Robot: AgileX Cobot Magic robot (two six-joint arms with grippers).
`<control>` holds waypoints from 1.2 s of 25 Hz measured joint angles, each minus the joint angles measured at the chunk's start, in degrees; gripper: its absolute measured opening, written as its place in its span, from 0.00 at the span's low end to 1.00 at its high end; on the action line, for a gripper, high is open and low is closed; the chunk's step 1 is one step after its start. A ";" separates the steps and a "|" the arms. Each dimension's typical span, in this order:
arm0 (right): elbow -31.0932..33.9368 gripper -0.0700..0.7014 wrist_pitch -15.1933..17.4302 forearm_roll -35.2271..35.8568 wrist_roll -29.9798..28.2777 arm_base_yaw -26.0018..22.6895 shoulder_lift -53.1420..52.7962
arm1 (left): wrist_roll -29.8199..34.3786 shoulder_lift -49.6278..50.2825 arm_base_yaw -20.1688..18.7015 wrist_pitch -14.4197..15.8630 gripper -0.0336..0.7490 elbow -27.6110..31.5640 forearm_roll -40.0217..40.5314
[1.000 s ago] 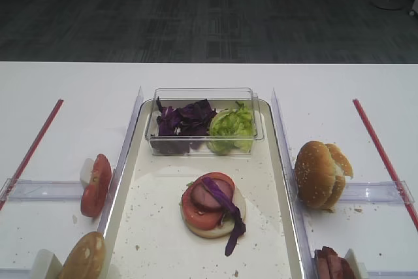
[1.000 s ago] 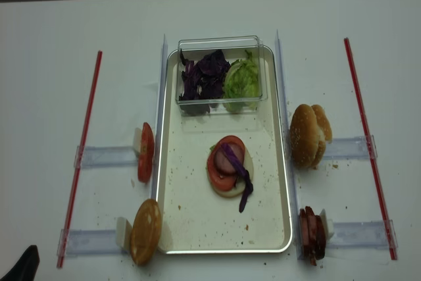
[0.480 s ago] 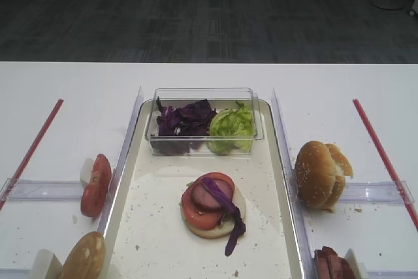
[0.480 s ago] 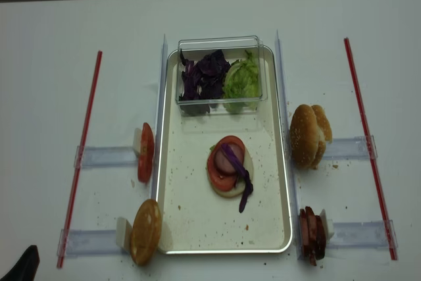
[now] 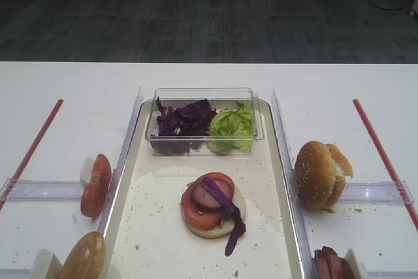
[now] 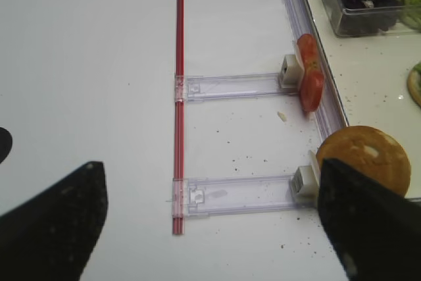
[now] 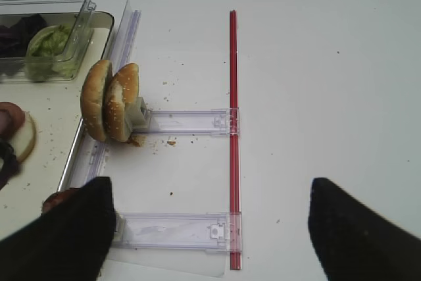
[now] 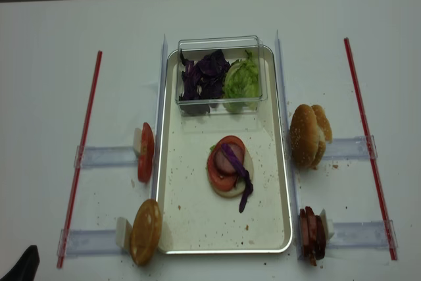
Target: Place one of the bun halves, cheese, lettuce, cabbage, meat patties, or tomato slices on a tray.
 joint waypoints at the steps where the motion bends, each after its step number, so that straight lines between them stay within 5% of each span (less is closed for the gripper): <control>1: 0.00 0.89 0.00 0.00 0.00 0.00 0.00 | 0.00 0.00 0.00 0.00 0.81 0.00 0.00; 30: 0.00 0.89 0.00 0.00 0.00 0.00 0.00 | 0.04 0.00 0.00 0.00 0.81 0.00 0.00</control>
